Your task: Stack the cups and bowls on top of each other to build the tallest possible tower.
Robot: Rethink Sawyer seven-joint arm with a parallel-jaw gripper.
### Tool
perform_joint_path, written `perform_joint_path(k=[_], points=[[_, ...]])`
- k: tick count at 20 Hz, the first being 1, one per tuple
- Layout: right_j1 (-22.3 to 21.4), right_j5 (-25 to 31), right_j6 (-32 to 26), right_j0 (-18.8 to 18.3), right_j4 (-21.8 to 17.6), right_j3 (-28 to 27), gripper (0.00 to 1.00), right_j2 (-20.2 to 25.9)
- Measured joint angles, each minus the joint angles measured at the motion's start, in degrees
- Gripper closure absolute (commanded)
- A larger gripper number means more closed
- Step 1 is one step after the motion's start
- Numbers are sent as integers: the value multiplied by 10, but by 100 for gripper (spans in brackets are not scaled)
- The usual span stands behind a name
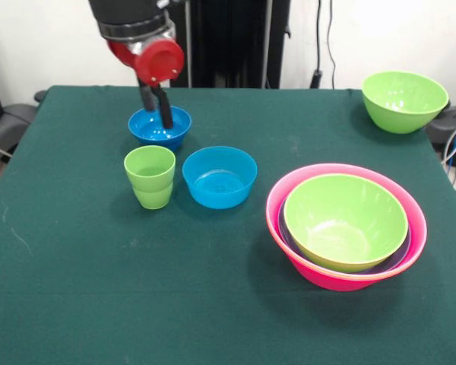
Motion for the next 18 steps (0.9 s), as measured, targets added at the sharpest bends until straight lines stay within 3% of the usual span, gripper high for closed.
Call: perform_joint_path(k=[11,18], points=[[51,-107,0,9,21,21,0,29],[82,-138,0,15,21,23,0,33]])
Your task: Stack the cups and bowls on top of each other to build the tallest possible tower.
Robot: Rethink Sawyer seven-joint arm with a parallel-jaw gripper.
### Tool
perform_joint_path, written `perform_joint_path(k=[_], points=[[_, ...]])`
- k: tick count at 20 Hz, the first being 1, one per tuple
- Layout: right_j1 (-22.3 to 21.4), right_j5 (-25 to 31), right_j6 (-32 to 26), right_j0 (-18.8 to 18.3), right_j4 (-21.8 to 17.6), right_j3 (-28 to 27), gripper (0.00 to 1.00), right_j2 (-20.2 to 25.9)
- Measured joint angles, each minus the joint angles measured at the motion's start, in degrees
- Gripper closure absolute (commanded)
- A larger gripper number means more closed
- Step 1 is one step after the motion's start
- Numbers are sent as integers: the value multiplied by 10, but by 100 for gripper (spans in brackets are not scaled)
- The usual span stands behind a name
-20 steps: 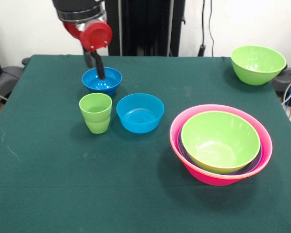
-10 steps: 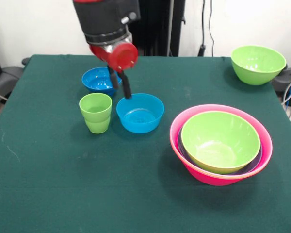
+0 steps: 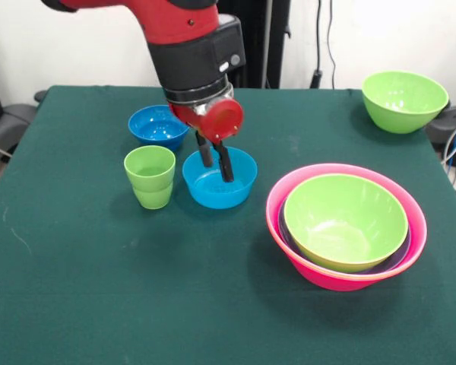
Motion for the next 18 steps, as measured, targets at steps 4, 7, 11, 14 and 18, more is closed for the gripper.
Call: perform_joint_path(k=[4,7,11,14,18], points=[[12,0,0,-1,0,0,0,0],[22,0,0,-4,-1,0,0,0],[32,0,0,-9,-1,0,0,0],[40,0,0,-16,-1,0,0,0],[52,0,0,-25,-6,0,0,0]])
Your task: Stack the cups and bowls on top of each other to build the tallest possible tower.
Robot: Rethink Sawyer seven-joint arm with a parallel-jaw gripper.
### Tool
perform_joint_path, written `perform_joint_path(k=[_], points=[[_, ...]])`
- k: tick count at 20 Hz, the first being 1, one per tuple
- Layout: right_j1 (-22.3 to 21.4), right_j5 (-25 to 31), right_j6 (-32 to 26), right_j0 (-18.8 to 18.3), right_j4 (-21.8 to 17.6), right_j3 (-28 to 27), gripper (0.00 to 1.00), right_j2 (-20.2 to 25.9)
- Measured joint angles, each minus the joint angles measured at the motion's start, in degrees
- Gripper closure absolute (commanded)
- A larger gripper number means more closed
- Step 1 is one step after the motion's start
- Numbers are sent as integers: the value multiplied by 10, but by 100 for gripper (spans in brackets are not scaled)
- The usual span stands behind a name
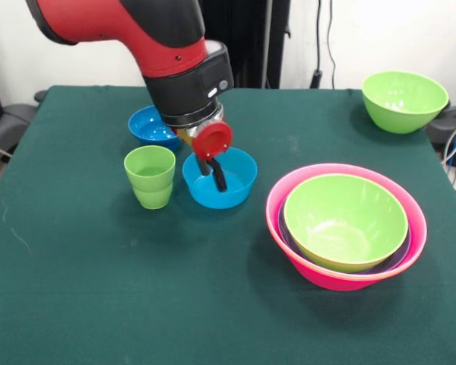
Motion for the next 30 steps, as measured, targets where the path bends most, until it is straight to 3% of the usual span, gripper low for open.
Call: perform_joint_path(k=[19,20,30], points=[[76,-56,0,-14,-43,-25,0,1],[83,-61,0,-15,-47,-30,100,3],[73,-66,0,-1,-57,-29,100,0]])
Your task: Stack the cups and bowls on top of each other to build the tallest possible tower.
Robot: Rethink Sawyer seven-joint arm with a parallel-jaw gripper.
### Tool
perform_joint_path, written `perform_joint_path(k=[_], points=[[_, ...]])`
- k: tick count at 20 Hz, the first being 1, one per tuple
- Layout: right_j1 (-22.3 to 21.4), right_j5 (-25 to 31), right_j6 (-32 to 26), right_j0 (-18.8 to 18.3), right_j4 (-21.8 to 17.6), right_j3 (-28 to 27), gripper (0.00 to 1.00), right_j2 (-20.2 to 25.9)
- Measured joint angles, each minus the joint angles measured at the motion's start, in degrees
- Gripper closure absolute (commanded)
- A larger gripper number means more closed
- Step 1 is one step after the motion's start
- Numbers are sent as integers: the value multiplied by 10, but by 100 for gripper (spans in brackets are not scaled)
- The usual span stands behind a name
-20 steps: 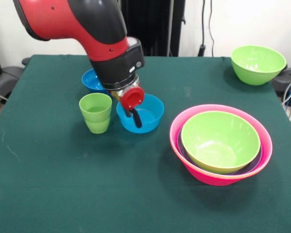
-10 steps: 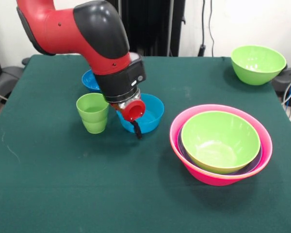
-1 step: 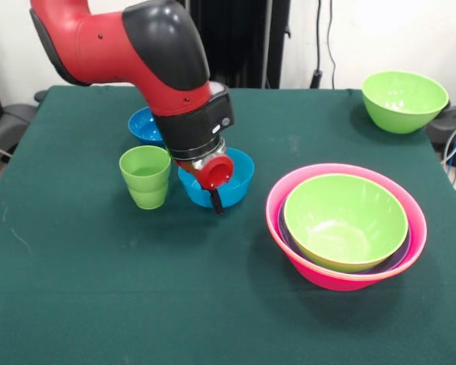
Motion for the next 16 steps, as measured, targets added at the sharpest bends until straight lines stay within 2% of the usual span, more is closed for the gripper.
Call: perform_joint_path(k=[8,13,16], points=[[-16,-9,0,-4,-7,1,100,0],[-52,-10,0,-4,-8,10,100,0],[-89,-9,0,1,-7,17,100,-2]])
